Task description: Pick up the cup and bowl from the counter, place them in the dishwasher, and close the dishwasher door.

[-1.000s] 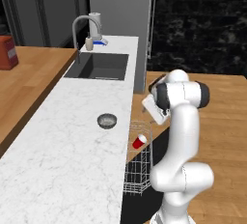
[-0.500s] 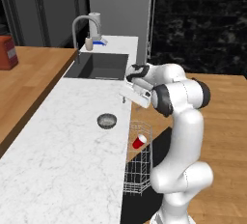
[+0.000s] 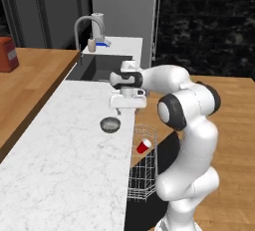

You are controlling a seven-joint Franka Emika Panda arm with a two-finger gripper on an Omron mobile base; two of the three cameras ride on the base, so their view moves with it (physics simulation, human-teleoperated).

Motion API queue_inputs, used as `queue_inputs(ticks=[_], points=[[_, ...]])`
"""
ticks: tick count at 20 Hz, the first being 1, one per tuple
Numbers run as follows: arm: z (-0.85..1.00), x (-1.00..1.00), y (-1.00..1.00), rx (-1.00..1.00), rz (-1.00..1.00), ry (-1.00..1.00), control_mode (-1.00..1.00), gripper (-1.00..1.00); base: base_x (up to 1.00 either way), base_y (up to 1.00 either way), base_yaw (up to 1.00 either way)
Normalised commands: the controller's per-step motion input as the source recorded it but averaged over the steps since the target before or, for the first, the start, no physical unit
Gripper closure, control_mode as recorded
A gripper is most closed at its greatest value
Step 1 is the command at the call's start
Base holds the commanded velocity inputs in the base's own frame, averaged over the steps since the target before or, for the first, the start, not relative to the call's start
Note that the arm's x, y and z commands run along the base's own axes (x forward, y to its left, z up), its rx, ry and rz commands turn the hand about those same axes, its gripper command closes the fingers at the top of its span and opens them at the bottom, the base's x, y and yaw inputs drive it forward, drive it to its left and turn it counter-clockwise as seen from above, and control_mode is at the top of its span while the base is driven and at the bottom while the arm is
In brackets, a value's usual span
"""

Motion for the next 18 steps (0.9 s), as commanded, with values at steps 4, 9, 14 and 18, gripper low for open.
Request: queue_inputs(ticks=[4,9,14,18], points=[[-0.23,-0.34,0.01,-0.14,0.37,-0.05,-1.00,-1.00,0.00,0.00,0.00],[-0.35,0.45,0.05,0.13,0.24,-0.20,-1.00,-1.00,0.00,0.00,0.00],[-0.12,0.43,0.06,0.30,0.17,-0.02,-1.00,-1.00,0.00,0.00,0.00],[-0.04,0.34,0.38,0.06,0.05,0.02,-1.00,-1.00,0.00,0.00,0.00]])
